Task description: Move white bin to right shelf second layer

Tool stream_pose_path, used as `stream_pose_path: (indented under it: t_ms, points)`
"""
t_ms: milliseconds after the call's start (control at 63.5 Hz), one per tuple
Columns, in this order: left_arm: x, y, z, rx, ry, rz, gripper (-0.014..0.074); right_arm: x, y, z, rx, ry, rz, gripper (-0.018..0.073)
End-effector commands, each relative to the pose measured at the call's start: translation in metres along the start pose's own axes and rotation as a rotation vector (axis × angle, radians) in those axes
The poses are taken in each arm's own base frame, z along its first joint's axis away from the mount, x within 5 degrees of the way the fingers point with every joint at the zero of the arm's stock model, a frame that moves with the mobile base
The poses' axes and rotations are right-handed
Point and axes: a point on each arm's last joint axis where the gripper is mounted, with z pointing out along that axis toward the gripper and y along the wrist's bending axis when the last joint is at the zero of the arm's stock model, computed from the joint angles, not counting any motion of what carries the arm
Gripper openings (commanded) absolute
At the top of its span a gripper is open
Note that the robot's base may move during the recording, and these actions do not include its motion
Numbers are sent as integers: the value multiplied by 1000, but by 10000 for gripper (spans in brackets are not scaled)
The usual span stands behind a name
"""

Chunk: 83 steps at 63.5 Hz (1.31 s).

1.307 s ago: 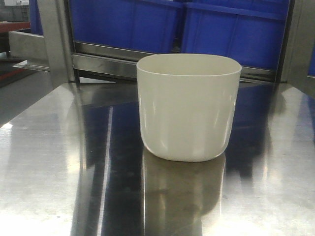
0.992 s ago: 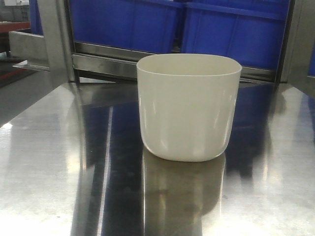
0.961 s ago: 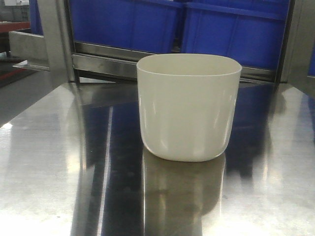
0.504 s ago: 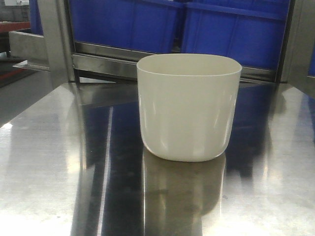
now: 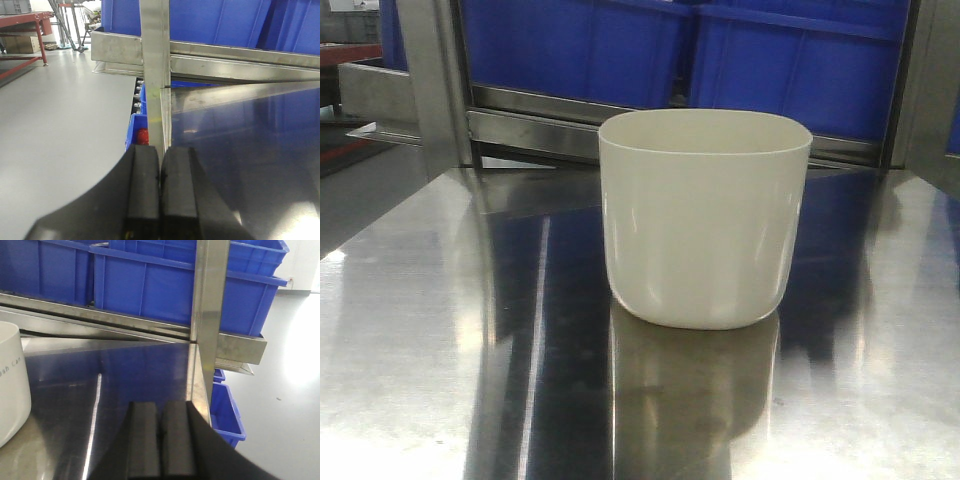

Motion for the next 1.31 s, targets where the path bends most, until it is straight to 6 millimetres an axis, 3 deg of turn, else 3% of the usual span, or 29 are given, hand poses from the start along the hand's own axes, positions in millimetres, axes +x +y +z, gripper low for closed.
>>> stream_pose_path:
  t_ms: [0, 236, 441, 599, 772, 929, 1024, 1134, 1229, 1292]
  points:
    - [4, 0, 1, 3, -65, -3, 85, -29, 1, -4, -2, -106, 3, 56]
    - [4, 0, 1, 3, -65, -3, 85, -61, 2, 8, 2, -35, 11, 56]
    - [4, 0, 1, 3, -65, -3, 85, -88, 3, 36, 6, 48, 16, 56]
    - [4, 0, 1, 3, -65, -3, 85, -98, 6, 64, -11, 138, 15, 56]
    - [4, 0, 1, 3, -65, -3, 85, -106, 23, 93, -117, 210, 13, 57]
    - [4, 0, 1, 3, -65, -3, 85, -112, 45, 116, -189, 314, 140, 66]
    - [4, 0, 1, 3, -65, -3, 85, -110, 57, 130, -199, 440, 155, 130]
    - [4, 0, 1, 3, -65, -3, 85, -111, 68, 150, -160, 570, 160, 265]
    - [4, 0, 1, 3, -65, -3, 85, -118, 79, 164, -125, 651, 178, 366]
    - [4, 0, 1, 3, -65, -3, 85, -126, 88, 173, -116, 675, 176, 386]
